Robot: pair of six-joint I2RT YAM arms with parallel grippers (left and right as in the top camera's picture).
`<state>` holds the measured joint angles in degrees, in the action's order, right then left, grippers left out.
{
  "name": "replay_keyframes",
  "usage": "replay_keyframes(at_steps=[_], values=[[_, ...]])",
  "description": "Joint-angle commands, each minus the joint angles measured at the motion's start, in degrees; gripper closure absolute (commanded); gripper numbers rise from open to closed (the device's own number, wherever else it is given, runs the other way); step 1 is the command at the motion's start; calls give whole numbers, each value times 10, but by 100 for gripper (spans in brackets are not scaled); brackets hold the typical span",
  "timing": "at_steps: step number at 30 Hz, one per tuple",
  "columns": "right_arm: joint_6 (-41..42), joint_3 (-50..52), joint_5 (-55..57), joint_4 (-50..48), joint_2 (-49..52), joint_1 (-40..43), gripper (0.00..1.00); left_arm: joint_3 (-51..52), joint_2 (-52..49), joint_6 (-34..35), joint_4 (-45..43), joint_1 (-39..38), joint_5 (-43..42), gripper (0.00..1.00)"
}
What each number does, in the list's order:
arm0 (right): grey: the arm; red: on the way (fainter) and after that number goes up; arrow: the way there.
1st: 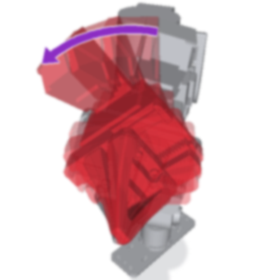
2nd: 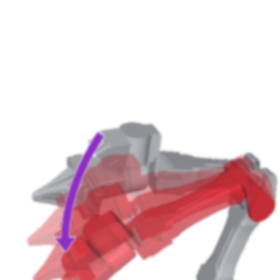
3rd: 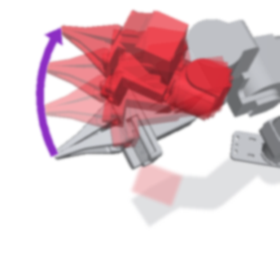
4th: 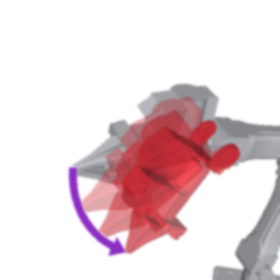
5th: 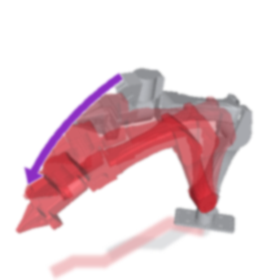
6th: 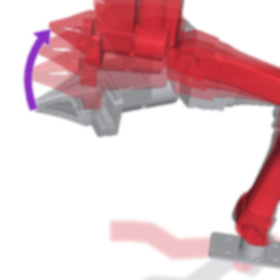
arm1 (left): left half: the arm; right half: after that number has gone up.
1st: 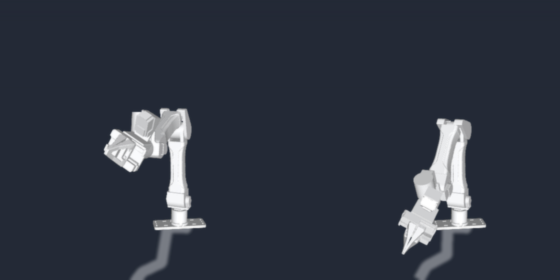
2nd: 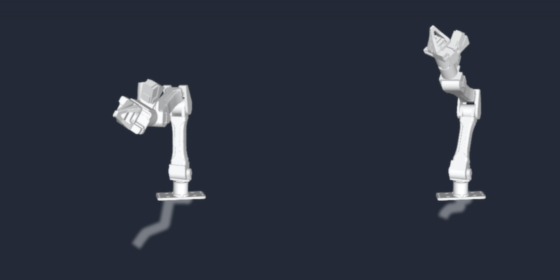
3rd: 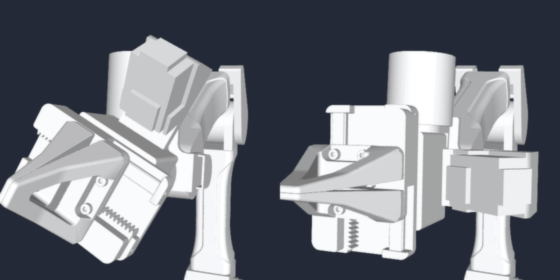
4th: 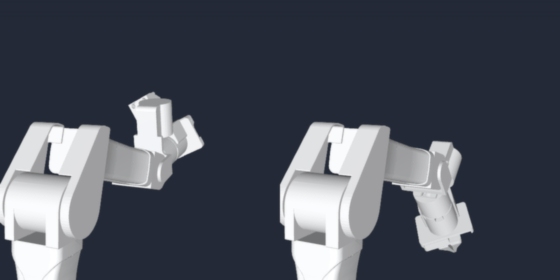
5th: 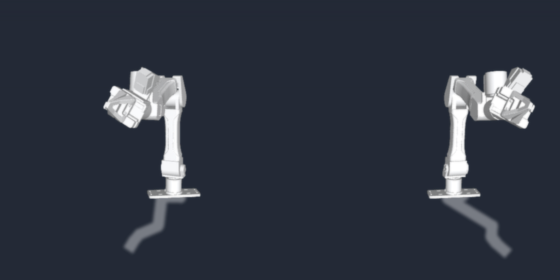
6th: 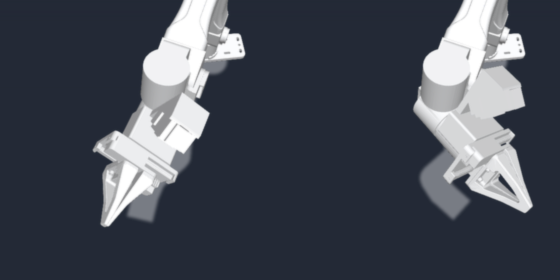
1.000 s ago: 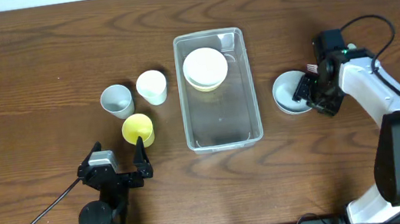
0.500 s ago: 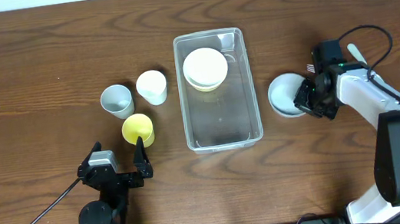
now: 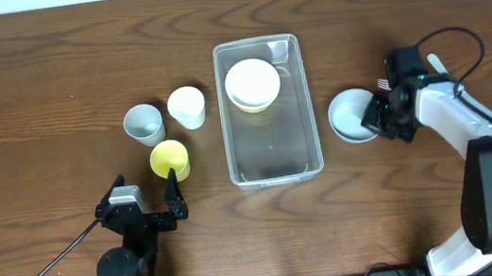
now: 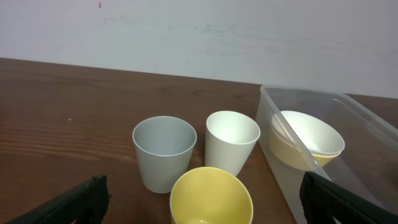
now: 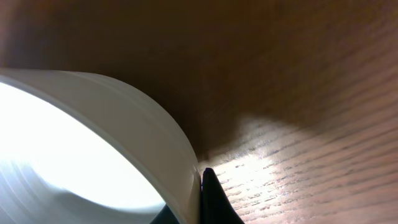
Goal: Pack container
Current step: 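Grasp the rim of the grey bowl with the right gripper, then carry the grey bowl and stack it onto the white bowl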
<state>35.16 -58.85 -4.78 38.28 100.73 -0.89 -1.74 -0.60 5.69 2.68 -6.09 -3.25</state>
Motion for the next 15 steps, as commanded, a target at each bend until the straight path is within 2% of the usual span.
replay_keyframes(at_steps=[1,8,15], values=[[-32,-73,-8,25,-1,10,99,15,3,-8,11,3,-2,2],[-81,-237,-45,124,-1,9,99,15,3,-8,11,3,-2,2],[-117,-331,-145,109,-1,-23,99,15,3,-8,11,3,-2,2]])
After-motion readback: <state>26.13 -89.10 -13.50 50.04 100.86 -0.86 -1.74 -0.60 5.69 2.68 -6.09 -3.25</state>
